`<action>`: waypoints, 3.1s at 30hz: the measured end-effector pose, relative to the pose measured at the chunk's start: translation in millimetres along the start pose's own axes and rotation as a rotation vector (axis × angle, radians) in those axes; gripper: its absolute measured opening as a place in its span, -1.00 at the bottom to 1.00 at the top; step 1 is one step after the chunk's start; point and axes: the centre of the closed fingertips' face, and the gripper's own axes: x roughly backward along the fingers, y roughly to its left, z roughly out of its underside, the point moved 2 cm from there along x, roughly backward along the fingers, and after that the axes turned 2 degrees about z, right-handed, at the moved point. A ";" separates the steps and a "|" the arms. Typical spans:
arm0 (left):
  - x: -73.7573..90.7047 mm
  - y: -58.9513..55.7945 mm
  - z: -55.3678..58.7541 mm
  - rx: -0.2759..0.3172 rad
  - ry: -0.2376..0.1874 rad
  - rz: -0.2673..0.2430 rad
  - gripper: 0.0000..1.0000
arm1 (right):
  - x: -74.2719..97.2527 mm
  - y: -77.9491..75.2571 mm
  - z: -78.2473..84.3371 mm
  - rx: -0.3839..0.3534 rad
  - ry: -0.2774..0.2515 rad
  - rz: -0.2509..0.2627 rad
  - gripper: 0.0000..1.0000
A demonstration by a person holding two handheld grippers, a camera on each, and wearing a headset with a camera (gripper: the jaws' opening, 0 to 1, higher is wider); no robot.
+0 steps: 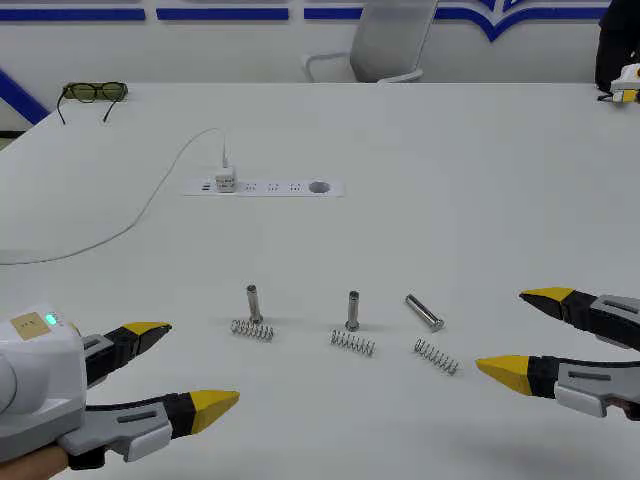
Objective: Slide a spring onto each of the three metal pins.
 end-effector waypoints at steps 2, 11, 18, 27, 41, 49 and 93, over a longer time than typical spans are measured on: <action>-1.9 -1.4 1.7 -0.004 0.005 0.005 0.42 | -0.1 0.6 0.3 0.001 0.003 -0.001 0.22; -0.5 0.5 10.9 0.011 0.011 0.006 0.41 | -2.8 2.9 2.8 0.001 0.016 -0.006 0.22; -3.3 3.5 9.1 0.016 0.005 0.006 0.41 | -1.0 -0.8 4.4 -0.002 0.020 0.007 0.22; -9.6 3.1 8.6 0.006 0.007 0.024 0.42 | 0.0 -3.8 3.4 -0.014 0.023 0.026 0.18; -12.4 2.8 10.6 0.013 0.002 0.041 0.40 | -21.9 -7.0 -8.4 -0.005 0.069 0.039 0.00; -14.5 1.5 11.0 0.014 0.002 0.046 0.39 | -48.2 -20.7 -20.1 -0.028 0.115 0.068 -0.19; -12.8 5.7 27.3 0.052 0.021 0.037 0.34 | -144.6 -34.0 27.0 -0.157 0.452 0.102 -0.75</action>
